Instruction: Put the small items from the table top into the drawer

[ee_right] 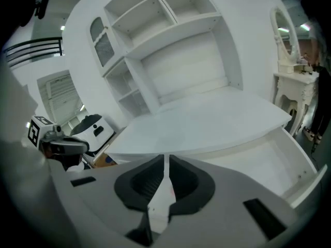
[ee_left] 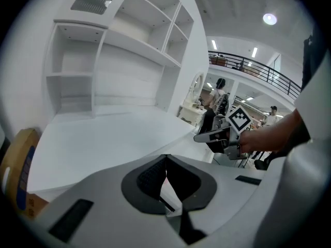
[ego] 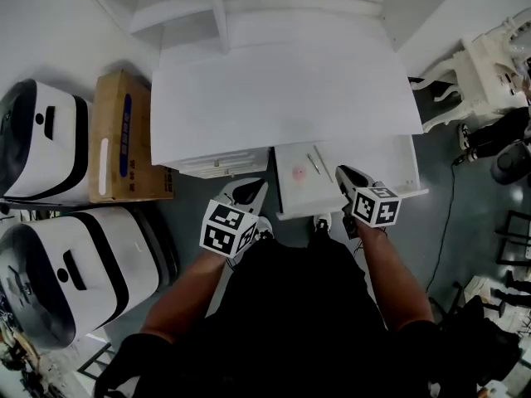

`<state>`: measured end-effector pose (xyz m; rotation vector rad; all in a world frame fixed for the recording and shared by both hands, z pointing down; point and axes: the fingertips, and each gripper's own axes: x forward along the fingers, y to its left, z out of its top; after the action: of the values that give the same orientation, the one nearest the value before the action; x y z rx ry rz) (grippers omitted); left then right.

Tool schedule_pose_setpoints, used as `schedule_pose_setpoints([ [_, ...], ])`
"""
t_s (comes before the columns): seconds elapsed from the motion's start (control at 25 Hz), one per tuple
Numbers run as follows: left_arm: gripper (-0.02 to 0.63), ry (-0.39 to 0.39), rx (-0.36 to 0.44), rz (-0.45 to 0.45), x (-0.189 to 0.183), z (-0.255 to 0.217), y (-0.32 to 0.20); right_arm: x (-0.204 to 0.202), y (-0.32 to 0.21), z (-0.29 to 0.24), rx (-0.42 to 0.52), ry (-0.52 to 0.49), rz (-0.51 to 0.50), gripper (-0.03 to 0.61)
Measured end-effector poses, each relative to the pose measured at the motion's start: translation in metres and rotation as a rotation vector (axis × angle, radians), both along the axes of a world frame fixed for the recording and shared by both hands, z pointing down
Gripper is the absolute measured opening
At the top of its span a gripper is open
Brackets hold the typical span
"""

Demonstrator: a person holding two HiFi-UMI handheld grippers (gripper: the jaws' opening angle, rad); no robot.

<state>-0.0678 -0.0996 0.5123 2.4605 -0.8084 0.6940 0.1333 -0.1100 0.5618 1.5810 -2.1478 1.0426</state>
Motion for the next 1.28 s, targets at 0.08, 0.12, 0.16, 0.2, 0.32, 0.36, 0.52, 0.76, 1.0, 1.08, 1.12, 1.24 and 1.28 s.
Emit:
schedule_pose_setpoints([
  [0.08,0.011,-0.003,0.0,0.042,0.001,0.001,0.005,-0.006,0.016,-0.017,0.044,-0.019,0.034,0.045],
  [0.12,0.011,-0.006,0.0,0.06,0.002,0.002,0.007,-0.009,0.024,-0.024,0.06,-0.03,0.047,0.043],
  [0.16,0.011,-0.008,0.002,0.076,0.003,0.002,0.009,-0.012,0.032,-0.03,0.073,-0.039,0.055,0.04],
  [0.2,0.011,-0.009,0.005,0.088,0.004,0.002,0.01,-0.015,0.038,-0.035,0.085,-0.042,0.059,0.037],
  [0.32,0.011,-0.001,0.016,0.104,0.012,-0.003,0.013,-0.021,0.055,-0.047,0.107,-0.031,0.053,0.029],
  [0.36,0.011,0.005,0.021,0.106,0.015,-0.006,0.016,-0.022,0.06,-0.05,0.11,-0.037,0.048,0.029],
  [0.52,0.011,0.021,0.043,0.105,0.025,-0.017,0.029,-0.02,0.079,-0.06,0.121,-0.107,0.06,0.028],
  [0.76,0.011,0.031,0.041,0.05,0.031,-0.023,0.059,-0.009,0.11,-0.077,0.143,-0.08,0.033,0.029],
  [1.0,0.011,0.051,0.032,0.002,0.051,-0.029,0.104,-0.006,0.151,-0.089,0.187,-0.107,-0.077,0.029],
  [1.08,0.011,0.044,0.038,-0.014,0.056,-0.031,0.119,-0.002,0.167,-0.091,0.191,-0.12,-0.096,0.028],
  [1.12,0.011,0.041,0.042,-0.02,0.058,-0.033,0.128,0.001,0.175,-0.092,0.192,-0.126,-0.1,0.028],
  [1.24,0.011,0.035,0.061,-0.028,0.065,-0.04,0.155,0.012,0.199,-0.091,0.199,-0.129,-0.103,0.028],
  [1.28,0.011,0.034,0.067,-0.032,0.067,-0.042,0.164,0.015,0.206,-0.09,0.202,-0.129,-0.103,0.028],
])
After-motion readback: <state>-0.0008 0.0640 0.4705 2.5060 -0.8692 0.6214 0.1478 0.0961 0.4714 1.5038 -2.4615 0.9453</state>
